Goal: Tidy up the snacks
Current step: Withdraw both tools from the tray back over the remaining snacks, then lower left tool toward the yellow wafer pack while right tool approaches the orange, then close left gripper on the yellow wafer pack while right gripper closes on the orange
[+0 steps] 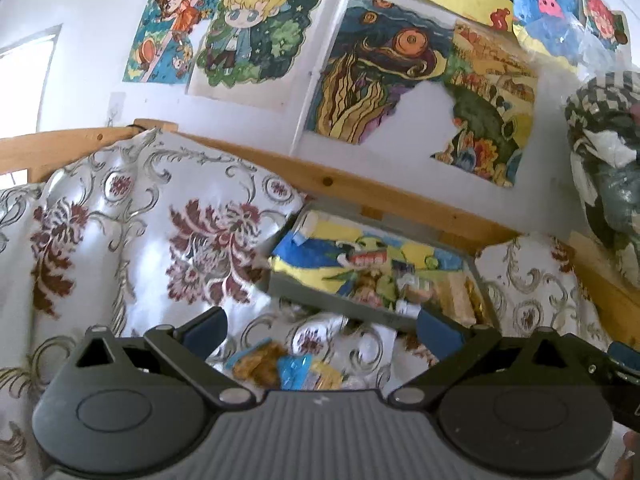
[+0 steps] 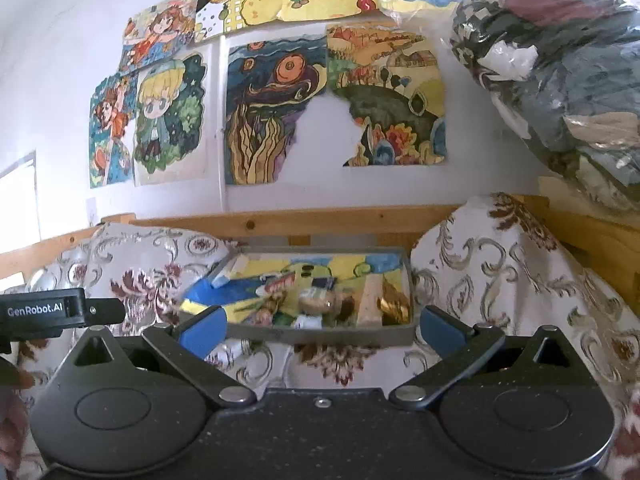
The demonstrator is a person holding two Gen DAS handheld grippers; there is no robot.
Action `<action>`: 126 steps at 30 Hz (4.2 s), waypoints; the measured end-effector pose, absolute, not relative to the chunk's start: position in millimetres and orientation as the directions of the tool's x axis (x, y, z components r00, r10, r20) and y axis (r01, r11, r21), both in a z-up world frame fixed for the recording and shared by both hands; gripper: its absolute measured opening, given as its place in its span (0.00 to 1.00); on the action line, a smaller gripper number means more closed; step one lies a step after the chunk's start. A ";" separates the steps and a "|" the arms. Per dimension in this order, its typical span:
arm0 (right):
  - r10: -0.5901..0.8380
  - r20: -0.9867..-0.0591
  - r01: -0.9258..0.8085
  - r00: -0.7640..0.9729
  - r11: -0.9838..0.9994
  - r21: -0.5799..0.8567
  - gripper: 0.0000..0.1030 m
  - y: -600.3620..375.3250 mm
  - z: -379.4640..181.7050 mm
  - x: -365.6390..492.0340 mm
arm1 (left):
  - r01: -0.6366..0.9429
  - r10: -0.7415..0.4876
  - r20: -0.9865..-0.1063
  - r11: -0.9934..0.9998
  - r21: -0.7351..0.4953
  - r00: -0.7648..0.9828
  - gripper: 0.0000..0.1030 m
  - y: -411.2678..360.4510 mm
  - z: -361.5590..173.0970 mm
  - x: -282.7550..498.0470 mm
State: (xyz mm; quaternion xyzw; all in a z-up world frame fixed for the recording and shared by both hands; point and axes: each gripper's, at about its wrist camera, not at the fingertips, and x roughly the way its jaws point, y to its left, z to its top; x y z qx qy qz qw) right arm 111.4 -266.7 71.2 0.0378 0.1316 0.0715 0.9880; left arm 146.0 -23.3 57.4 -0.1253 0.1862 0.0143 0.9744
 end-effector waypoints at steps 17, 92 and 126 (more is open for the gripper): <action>0.160 -0.404 -0.155 0.901 0.987 0.047 0.99 -241.4 35.9 71.0 | -0.076 -0.022 -0.455 0.978 -0.195 0.890 1.00 -6.7 17.3 103.5; 0.200 -0.550 -0.410 0.811 0.864 -0.291 0.90 -166.0 -49.9 187.9 | 0.103 -0.166 -0.656 0.986 -0.134 0.736 0.99 -4.6 -39.1 238.0; 0.282 -0.619 -0.480 0.733 0.859 -0.177 0.38 -149.3 -72.0 210.3 | 0.130 -0.149 -0.792 0.988 -0.089 0.591 0.55 -23.0 -57.7 275.6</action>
